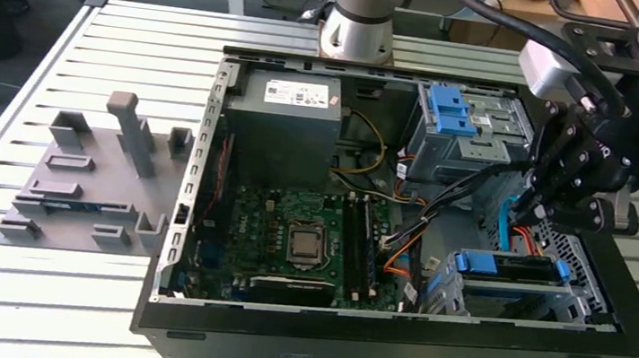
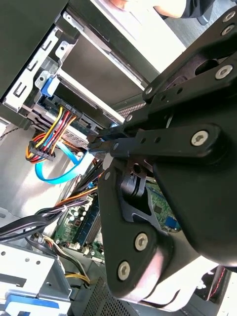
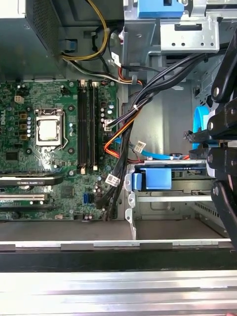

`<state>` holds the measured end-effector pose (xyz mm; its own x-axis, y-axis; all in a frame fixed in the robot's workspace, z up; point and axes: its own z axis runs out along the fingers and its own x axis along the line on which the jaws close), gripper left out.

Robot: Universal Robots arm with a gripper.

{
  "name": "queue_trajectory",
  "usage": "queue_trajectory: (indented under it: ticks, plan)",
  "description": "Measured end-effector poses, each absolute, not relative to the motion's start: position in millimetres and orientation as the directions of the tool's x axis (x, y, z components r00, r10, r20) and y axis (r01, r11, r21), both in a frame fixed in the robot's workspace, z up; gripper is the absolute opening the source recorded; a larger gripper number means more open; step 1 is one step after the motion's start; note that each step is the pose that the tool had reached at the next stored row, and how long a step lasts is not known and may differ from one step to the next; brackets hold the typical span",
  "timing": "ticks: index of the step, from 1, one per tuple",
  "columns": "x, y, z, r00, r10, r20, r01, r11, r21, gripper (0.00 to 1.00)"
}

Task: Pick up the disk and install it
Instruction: 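Insert the second disk wire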

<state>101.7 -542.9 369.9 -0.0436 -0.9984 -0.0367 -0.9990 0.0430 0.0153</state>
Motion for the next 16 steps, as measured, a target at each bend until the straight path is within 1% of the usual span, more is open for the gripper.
queue_trajectory:
  ticks: [13, 16]
  plan:
    - [101.9, -550.4, 359.1, -0.044, -0.998, -0.039, -0.999, 0.043, 0.017, 0.16]
    - [101.9, -551.1, 357.4, -0.044, -0.999, -0.027, -0.999, 0.043, 0.017, 0.16]
